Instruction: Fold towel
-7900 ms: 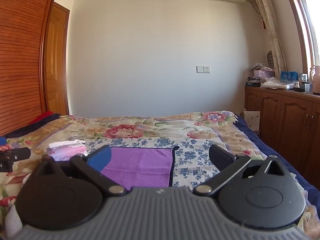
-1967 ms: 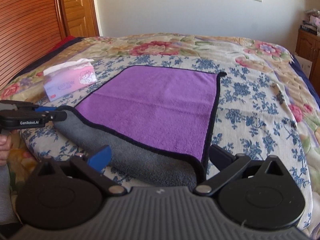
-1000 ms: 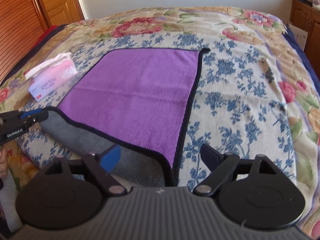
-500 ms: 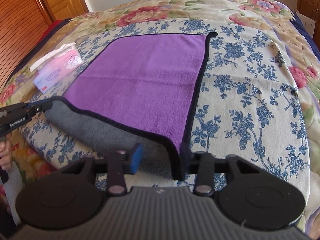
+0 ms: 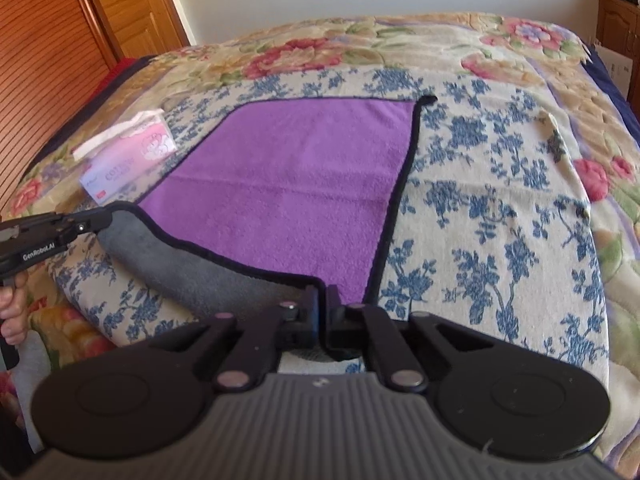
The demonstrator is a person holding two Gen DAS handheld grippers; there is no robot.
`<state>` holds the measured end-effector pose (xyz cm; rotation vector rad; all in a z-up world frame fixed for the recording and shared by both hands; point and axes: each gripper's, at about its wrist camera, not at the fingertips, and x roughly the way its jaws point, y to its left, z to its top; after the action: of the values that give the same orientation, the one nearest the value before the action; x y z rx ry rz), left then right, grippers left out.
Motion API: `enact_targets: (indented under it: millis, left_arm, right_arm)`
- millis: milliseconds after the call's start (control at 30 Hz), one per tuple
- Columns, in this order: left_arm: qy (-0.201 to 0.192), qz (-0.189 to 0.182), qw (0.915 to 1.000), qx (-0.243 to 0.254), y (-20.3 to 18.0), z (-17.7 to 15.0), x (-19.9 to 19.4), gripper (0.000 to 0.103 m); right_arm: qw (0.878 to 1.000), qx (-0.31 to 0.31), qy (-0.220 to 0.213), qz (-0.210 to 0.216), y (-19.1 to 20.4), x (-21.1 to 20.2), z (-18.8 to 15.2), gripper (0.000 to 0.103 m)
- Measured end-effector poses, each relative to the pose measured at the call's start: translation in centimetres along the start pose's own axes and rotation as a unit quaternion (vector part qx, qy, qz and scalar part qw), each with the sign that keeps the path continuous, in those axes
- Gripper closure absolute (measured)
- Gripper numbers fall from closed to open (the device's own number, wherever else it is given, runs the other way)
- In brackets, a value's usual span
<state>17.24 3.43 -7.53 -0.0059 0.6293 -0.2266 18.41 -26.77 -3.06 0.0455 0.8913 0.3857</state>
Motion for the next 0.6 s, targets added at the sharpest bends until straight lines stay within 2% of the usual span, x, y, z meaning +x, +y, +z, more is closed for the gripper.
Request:
enact_targets:
  millis: [500,600]
  left_arm:
    - [-0.031,0.002,0.9995,-0.01,-0.4,1.8,-1.5,0.098]
    - [-0.032,0.012,0.9993,-0.014,-0.4,2.2,-1.6,0.098]
  right_arm:
    - [0.998,-0.005,-0.065,0.009,-0.1,-1.5,2.1,0.099]
    - [0.997,0.0,-0.075,0.013,-0.4,-1.3,2.7,0.099]
